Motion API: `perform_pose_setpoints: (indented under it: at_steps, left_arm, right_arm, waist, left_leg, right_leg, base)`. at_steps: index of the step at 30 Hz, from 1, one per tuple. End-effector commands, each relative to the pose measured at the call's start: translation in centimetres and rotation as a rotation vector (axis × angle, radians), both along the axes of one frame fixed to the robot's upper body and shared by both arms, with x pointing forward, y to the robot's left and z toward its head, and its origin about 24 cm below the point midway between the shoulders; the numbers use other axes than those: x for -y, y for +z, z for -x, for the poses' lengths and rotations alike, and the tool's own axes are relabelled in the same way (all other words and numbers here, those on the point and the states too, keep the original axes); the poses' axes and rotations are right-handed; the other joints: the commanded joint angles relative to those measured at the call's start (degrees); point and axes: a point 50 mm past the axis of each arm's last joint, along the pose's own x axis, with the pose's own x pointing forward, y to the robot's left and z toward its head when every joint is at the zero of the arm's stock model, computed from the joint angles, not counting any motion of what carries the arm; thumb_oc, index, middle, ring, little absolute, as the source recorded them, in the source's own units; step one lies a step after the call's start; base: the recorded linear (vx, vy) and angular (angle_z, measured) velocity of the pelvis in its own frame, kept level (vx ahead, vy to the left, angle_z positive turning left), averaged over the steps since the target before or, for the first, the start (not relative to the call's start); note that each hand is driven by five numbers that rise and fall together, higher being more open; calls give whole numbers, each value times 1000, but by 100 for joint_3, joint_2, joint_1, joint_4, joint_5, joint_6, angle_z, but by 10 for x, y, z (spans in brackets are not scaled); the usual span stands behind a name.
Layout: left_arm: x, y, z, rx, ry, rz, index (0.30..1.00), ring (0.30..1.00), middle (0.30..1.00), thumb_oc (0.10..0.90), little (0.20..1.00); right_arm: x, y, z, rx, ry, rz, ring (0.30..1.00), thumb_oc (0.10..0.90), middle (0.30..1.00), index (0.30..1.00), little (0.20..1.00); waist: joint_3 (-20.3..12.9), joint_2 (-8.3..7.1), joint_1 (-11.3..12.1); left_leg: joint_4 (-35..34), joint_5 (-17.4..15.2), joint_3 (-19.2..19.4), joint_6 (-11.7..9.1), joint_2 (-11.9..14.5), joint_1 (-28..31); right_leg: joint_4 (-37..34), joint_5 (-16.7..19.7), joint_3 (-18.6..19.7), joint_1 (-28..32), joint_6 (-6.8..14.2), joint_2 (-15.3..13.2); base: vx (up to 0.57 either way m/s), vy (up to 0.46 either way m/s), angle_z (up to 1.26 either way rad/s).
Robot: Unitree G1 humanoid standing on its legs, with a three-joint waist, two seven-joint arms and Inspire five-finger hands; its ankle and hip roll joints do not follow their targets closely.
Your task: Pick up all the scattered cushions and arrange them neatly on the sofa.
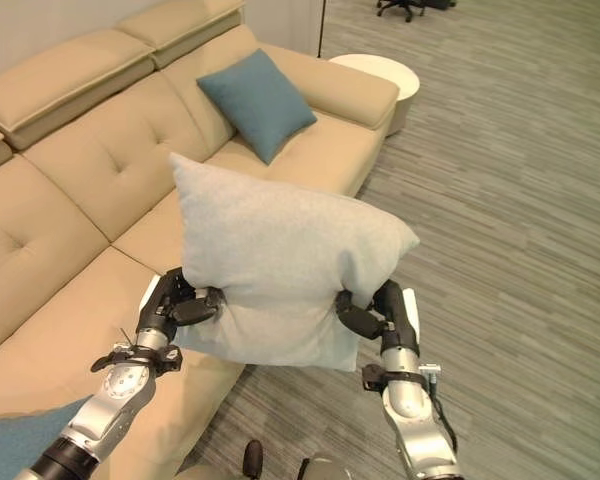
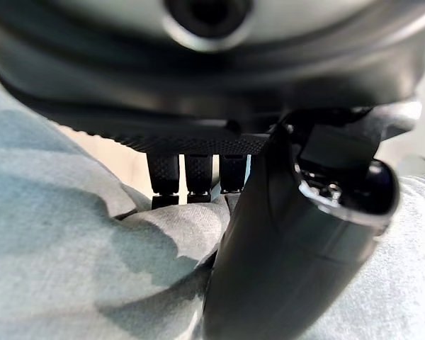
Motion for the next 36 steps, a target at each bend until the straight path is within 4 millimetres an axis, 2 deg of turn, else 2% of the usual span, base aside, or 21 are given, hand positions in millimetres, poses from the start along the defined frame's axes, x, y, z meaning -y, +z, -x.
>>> perform_pose_setpoints:
  at_steps: [1, 4, 6, 8, 9, 10, 11, 12, 14, 16, 17, 21, 23, 24, 25, 27, 28, 31, 34, 35, 36]
  left_arm:
    - [56, 84, -5, 426, -242, 207, 300, 300, 300, 400, 300]
    - [51, 78, -5, 403, -219, 210, 300, 300, 300, 400, 300]
    - [49, 77, -4, 399, -217, 223, 300, 300, 300, 400, 300]
    - [49, 74, -5, 374, -215, 239, 300, 300, 300, 400, 300]
    - [49, 74, -5, 375, -215, 239, 300, 300, 300, 400, 300]
    - [50, 75, -6, 374, -217, 251, 300, 300, 300, 400, 300]
    - [50, 75, -7, 370, -218, 258, 300, 300, 300, 400, 300]
    - [48, 75, -7, 373, -219, 260, 300, 300, 300, 400, 300]
    - [48, 75, -7, 371, -221, 266, 300, 300, 300, 400, 300]
    - [49, 75, -7, 365, -222, 264, 300, 300, 300, 400, 300]
    - [50, 74, -8, 361, -220, 254, 300, 300, 300, 400, 300]
    - [50, 73, -9, 361, -213, 245, 300, 300, 300, 400, 300]
    - [47, 73, -7, 355, -206, 245, 300, 300, 300, 400, 300]
    - [43, 70, -5, 347, -191, 246, 300, 300, 300, 400, 300]
    - [40, 67, -3, 332, -185, 251, 300, 300, 300, 400, 300]
    - [36, 64, -2, 322, -175, 245, 300, 300, 300, 400, 300]
    - [31, 63, -1, 317, -160, 237, 300, 300, 300, 400, 300]
    - [23, 62, 2, 319, -132, 228, 300, 300, 300, 400, 300]
    - [17, 63, 4, 328, -114, 220, 300, 300, 300, 400, 300]
    - [15, 63, 6, 330, -102, 229, 300, 300, 300, 400, 300]
    - [15, 63, 6, 330, -102, 229, 300, 300, 300, 400, 300]
  right_arm:
    - [-39, 68, -25, 352, 223, -26, 300, 400, 300, 300, 300]
    - [-39, 64, -25, 335, 227, -27, 300, 400, 300, 300, 300]
    - [-38, 64, -25, 330, 230, -23, 300, 400, 300, 300, 300]
    - [-34, 64, -26, 327, 219, -32, 300, 400, 300, 300, 300]
    - [-34, 64, -26, 328, 218, -32, 300, 400, 300, 300, 300]
    - [-33, 66, -28, 334, 213, -32, 300, 400, 300, 300, 300]
    - [-32, 68, -29, 341, 211, -37, 300, 400, 300, 300, 300]
    - [-30, 69, -29, 342, 202, -39, 300, 400, 300, 300, 300]
    - [-29, 68, -28, 341, 194, -40, 300, 400, 300, 300, 300]
    - [-26, 69, -26, 347, 182, -43, 300, 400, 300, 300, 300]
    - [-25, 70, -25, 348, 174, -31, 300, 400, 300, 300, 300]
    - [-25, 70, -27, 346, 154, -23, 300, 400, 300, 300, 300]
    - [-27, 67, -26, 336, 160, -33, 300, 400, 300, 300, 300]
    - [-30, 66, -25, 331, 173, -36, 300, 400, 300, 300, 300]
    - [-31, 62, -23, 314, 178, -34, 300, 400, 300, 300, 300]
    - [-31, 60, -23, 305, 178, -39, 300, 400, 300, 300, 300]
    - [-32, 58, -22, 296, 189, -37, 300, 400, 300, 300, 300]
    - [-34, 58, -23, 294, 197, -43, 300, 400, 300, 300, 300]
    - [-34, 57, -23, 295, 192, -63, 300, 400, 300, 300, 300]
    - [-33, 55, -21, 289, 188, -70, 300, 400, 300, 300, 300]
    - [-33, 55, -21, 289, 188, -70, 300, 400, 300, 300, 300]
  waist:
    - [-527, 103, -112]
    - [-611, -18, -125]
    - [-647, -26, -117]
    - [-544, -27, -51]
    - [-553, -39, -71]
    - [-475, -55, -56]
    - [-399, -91, -17]
    - [-350, -140, -20]
    - [-362, -143, -27]
    - [-408, -150, -58]
    - [-479, -111, -68]
    - [-569, -73, -23]
    - [-602, -118, 34]
    - [-625, -104, 89]
    - [-717, -134, 130]
    - [-750, -170, 150]
    - [-826, -180, 199]
    - [-756, -95, 166]
    - [-689, -23, 145]
    - [-687, 22, 124]
    - [-698, 32, 124]
  left_leg:
    - [98, -547, -349, -343, 433, 143]
    - [66, -702, -546, -507, 503, 334]
    - [198, -793, -663, -633, 594, 300]
    - [1066, -762, -726, -925, 752, -95]
    - [1079, -740, -744, -923, 732, -134]
    - [1519, -622, -675, -988, 728, -416]
    - [1875, -504, -534, -1000, 714, -634]
    - [2324, -520, -121, -932, 787, -942]
    - [2362, -578, 97, -889, 829, -1050]
    - [2043, -738, 586, -785, 836, -1202]
    - [1584, -572, 1059, -726, 833, -1356]
    - [1282, -329, 1758, -715, 818, -1541]
    - [1431, -509, 1723, -715, 792, -1511]
    - [1239, -408, 1676, -596, 734, -1430]
    - [1103, -615, 1552, -551, 645, -1208]
    - [992, -649, 1543, -499, 589, -1067]
    - [811, -613, 1581, -343, 491, -880]
    - [593, -677, 1439, -181, 432, -536]
    - [470, -646, 1206, -130, 435, -393]
    - [288, -595, 954, -159, 430, -229]
    - [280, -573, 954, -164, 445, -247]
  right_leg:
    - [-1838, 1392, 430, 479, 167, 221]
    - [-2132, 1502, 429, 697, 176, 277]
    - [-2241, 1442, 298, 819, 135, 317]
    - [-2377, 1265, -116, 1149, -53, 395]
    - [-2392, 1289, -133, 1133, -50, 377]
    - [-2445, 1270, -263, 1218, -98, 351]
    - [-2505, 1262, -375, 1328, -151, 339]
    - [-2664, 1217, -590, 1551, -229, 351]
    - [-2745, 1182, -691, 1635, -250, 375]
    - [-2886, 1089, -917, 1775, -251, 389]
    - [-2933, 988, -1129, 1894, -229, 463]
    - [-2914, 790, -1423, 2081, -220, 570]
    - [-2791, 625, -1456, 2210, -190, 559]
    - [-2683, 633, -1517, 2187, -210, 547]
    - [-2510, 474, -1477, 2298, -145, 516]
    - [-2393, 439, -1497, 2330, -102, 455]
    - [-1991, 614, -1590, 2255, -7, 304]
    - [-831, 1064, -1462, 1851, 218, -16]
    - [-303, 1205, -1209, 1508, 294, 5]
    - [-290, 1060, -872, 1253, 200, 172]
    - [-319, 1089, -879, 1245, 187, 190]
  base:
    - [229, -238, 50]
    - [313, -361, 78]
    - [215, -331, 72]
    - [119, -309, 94]
    - [14, -149, 75]
    - [-13, -139, 89]
    - [42, -268, 96]
    - [80, -262, 68]
    - [76, -134, 55]
    - [144, -106, 74]
    - [268, -89, 94]
    - [179, -36, 55]
    - [264, 26, 26]
    - [294, 101, 23]
    - [366, 137, -2]
    - [251, 127, -19]
    - [159, 192, 13]
    - [182, 192, 29]
    - [111, 35, 45]
    - [150, -5, 59]
    - [101, -13, 64]
